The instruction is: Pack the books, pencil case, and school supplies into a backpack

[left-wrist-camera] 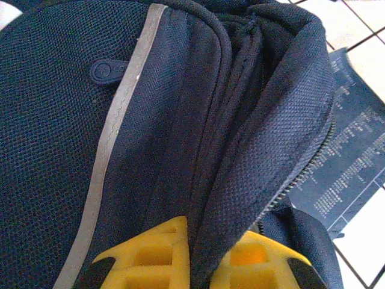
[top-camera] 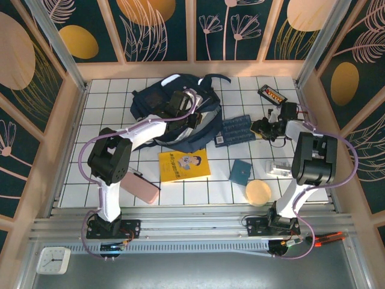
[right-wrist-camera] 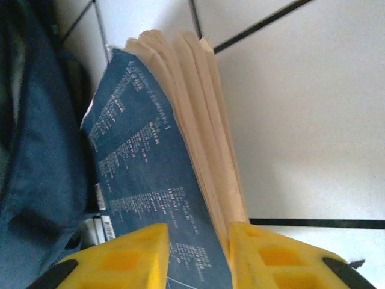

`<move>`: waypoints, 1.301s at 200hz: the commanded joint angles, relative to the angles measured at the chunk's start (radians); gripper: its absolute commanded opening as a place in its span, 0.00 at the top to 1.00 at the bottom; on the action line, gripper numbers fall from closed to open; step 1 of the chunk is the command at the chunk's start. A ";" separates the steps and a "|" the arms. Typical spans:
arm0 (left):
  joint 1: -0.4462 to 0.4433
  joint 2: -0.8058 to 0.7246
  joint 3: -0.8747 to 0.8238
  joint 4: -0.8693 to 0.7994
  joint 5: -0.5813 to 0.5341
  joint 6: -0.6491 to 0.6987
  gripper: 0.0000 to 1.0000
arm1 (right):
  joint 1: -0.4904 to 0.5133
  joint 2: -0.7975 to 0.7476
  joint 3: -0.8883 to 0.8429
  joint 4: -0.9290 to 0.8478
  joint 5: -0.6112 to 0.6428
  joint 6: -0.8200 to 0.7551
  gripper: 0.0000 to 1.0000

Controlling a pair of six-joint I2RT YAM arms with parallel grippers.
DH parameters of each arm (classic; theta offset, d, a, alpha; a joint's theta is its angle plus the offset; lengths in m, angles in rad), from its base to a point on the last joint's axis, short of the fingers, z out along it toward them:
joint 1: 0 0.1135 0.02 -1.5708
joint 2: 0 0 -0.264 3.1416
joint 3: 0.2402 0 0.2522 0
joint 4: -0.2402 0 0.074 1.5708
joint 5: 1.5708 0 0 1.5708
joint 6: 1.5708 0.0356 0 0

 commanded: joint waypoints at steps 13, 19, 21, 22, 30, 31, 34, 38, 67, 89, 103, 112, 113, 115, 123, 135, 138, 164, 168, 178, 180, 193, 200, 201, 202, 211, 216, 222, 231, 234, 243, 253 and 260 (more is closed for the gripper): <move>-0.023 0.000 0.002 0.046 0.046 -0.043 1.00 | 0.031 -0.062 -0.039 0.016 -0.149 -0.017 0.74; -0.023 0.001 0.001 0.045 0.047 -0.044 1.00 | 0.034 -0.064 -0.040 0.011 -0.156 -0.021 0.74; -0.023 0.001 0.002 0.045 0.047 -0.044 1.00 | 0.035 -0.063 -0.040 0.010 -0.158 -0.022 0.74; -0.024 0.001 0.003 0.046 0.047 -0.044 1.00 | 0.035 -0.063 -0.040 0.009 -0.159 -0.023 0.74; -0.024 0.002 0.004 0.046 0.047 -0.043 1.00 | 0.037 -0.064 -0.041 0.003 -0.177 -0.025 0.74; -0.023 0.002 0.004 0.045 0.047 -0.043 1.00 | 0.037 -0.064 -0.041 0.003 -0.179 -0.025 0.74; -0.024 0.004 0.007 0.045 0.048 -0.043 1.00 | 0.036 -0.064 -0.043 0.004 -0.188 -0.025 0.74; -0.024 0.004 0.008 0.045 0.047 -0.041 1.00 | 0.037 -0.066 -0.043 0.007 -0.203 -0.025 0.74; -0.024 0.016 0.031 0.029 0.041 -0.024 1.00 | 0.059 -0.100 -0.041 0.012 -0.297 -0.031 0.72; -0.023 0.017 0.042 0.018 0.032 -0.005 1.00 | 0.081 -0.144 -0.047 0.013 -0.320 -0.032 0.72; -0.024 0.019 0.047 0.009 0.025 0.006 1.00 | 0.090 -0.173 -0.060 0.032 -0.340 -0.025 0.72; -0.024 0.019 0.050 0.005 0.021 0.012 1.00 | 0.095 -0.188 -0.067 0.042 -0.350 -0.020 0.73; -0.023 0.019 0.051 0.005 0.022 0.012 1.00 | 0.096 -0.190 -0.068 0.042 -0.351 -0.020 0.73; -0.023 0.019 0.052 0.005 0.021 0.013 1.00 | 0.096 -0.191 -0.069 0.044 -0.352 -0.020 0.73; -0.024 0.018 0.053 0.004 0.021 0.016 1.00 | 0.099 -0.199 -0.072 0.047 -0.357 -0.019 0.73; -0.024 0.019 0.055 0.002 0.020 0.016 1.00 | 0.105 -0.207 -0.075 0.048 -0.354 -0.015 0.73; -0.023 0.020 0.055 0.002 0.021 0.016 1.00 | 0.106 -0.209 -0.074 0.046 -0.349 -0.013 0.73; -0.023 0.016 0.051 0.001 0.018 0.020 1.00 | 0.127 -0.200 -0.041 -0.013 -0.309 -0.035 0.73; -0.023 0.016 0.051 0.002 0.017 0.022 1.00 | 0.130 -0.198 -0.034 -0.024 -0.301 -0.038 0.73; -0.023 0.012 0.049 0.002 0.016 0.025 1.00 | 0.138 -0.193 -0.022 -0.037 -0.296 -0.045 0.71; -0.022 0.013 0.048 0.002 0.015 0.025 1.00 | 0.141 -0.191 -0.021 -0.037 -0.296 -0.045 0.70; -0.022 0.011 0.046 0.002 0.016 0.026 1.00 | 0.156 -0.193 -0.021 -0.027 -0.296 -0.043 0.67; -0.023 0.008 0.045 0.002 0.014 0.026 1.00 | 0.164 -0.196 -0.027 -0.006 -0.299 -0.037 0.64; -0.023 0.008 0.044 0.002 0.014 0.026 1.00 | 0.164 -0.196 -0.027 -0.006 -0.299 -0.037 0.64; -0.022 0.009 0.043 0.002 0.014 0.027 1.00 | 0.165 -0.198 -0.028 -0.003 -0.300 -0.036 0.64; -0.023 0.006 0.039 0.002 0.014 0.028 1.00 | 0.178 -0.205 -0.035 0.030 -0.305 -0.026 0.63; -0.023 0.003 0.036 0.003 0.013 0.029 1.00 | 0.187 -0.211 -0.039 0.050 -0.308 -0.018 0.63; -0.023 -0.001 0.032 0.004 0.011 0.029 1.00 | 0.198 -0.221 -0.043 0.075 -0.310 -0.009 0.63; -0.022 -0.009 0.026 0.003 0.006 0.035 1.00 | 0.215 -0.234 -0.043 0.108 -0.309 0.008 0.63; -0.022 -0.010 0.022 0.004 0.004 0.037 1.00 | 0.220 -0.237 -0.041 0.120 -0.308 0.014 0.63; -0.023 -0.018 0.015 0.002 -0.001 0.040 1.00 | 0.238 -0.243 -0.033 0.145 -0.307 0.036 0.63; -0.022 -0.026 0.008 0.002 -0.008 0.046 1.00 | 0.265 -0.242 -0.014 0.160 -0.298 0.055 0.63; -0.022 -0.031 0.001 0.002 -0.014 0.048 1.00 | 0.285 -0.236 0.001 0.158 -0.291 0.059 0.63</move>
